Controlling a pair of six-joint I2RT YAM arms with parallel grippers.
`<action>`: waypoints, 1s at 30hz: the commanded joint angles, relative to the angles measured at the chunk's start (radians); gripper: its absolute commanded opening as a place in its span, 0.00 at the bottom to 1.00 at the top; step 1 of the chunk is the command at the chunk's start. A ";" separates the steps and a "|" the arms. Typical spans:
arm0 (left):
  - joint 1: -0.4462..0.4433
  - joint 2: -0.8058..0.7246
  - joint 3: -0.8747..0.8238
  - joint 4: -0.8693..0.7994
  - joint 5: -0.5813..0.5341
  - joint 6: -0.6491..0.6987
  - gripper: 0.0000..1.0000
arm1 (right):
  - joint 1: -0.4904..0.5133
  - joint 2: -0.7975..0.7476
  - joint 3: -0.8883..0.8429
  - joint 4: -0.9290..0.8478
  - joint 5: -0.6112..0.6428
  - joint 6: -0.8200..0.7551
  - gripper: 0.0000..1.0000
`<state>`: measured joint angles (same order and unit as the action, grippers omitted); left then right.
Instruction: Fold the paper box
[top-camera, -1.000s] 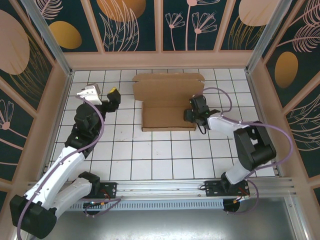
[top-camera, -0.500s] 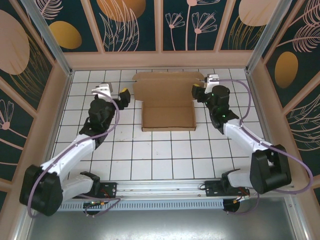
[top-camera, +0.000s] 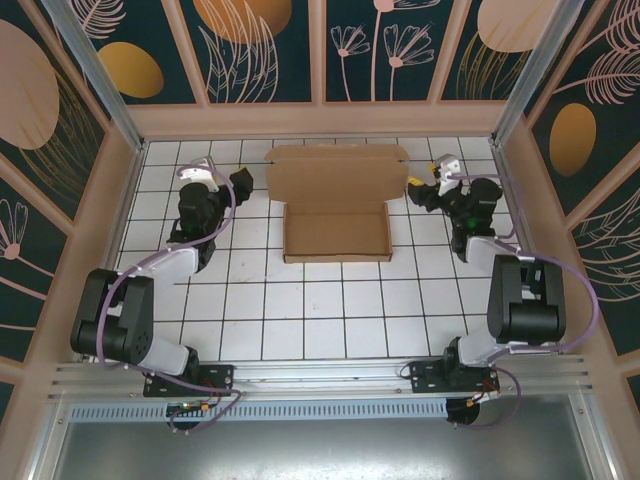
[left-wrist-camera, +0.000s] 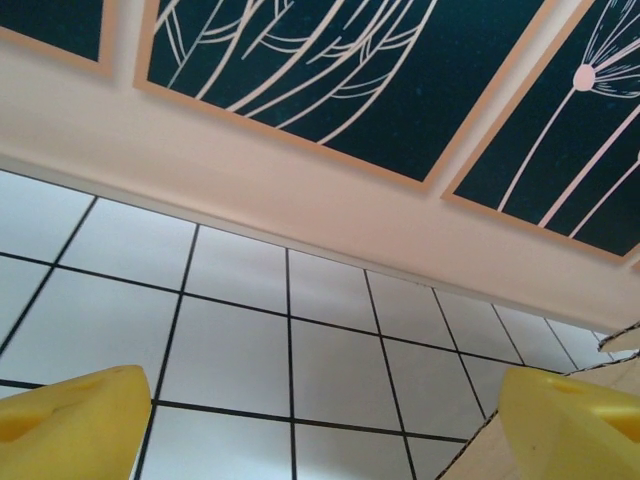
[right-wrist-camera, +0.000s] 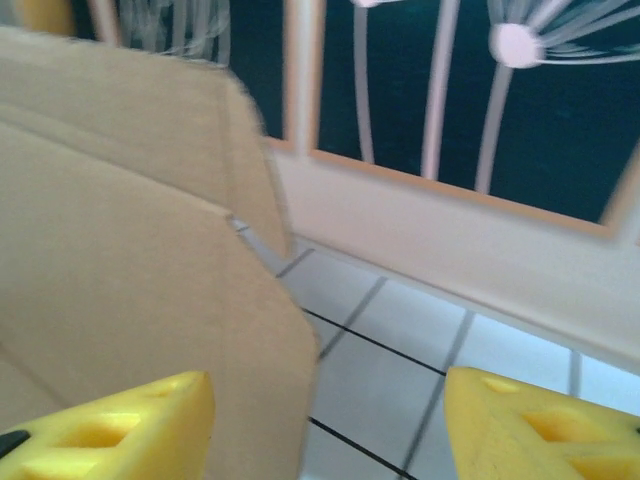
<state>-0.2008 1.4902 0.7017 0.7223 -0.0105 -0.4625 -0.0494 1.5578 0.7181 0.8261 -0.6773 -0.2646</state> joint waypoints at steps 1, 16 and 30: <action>0.010 0.034 0.024 0.119 0.052 -0.053 0.90 | -0.005 0.072 0.084 0.043 -0.219 -0.060 0.65; 0.083 0.161 0.071 0.214 0.136 -0.171 0.88 | 0.021 0.263 0.248 -0.086 -0.232 -0.163 0.61; 0.087 0.479 0.400 0.196 0.342 -0.329 0.86 | 0.131 0.204 0.188 -0.097 0.064 -0.218 0.07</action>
<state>-0.1177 1.9282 1.0752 0.8520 0.2481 -0.7326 0.0616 1.8023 0.9283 0.7128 -0.7357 -0.4694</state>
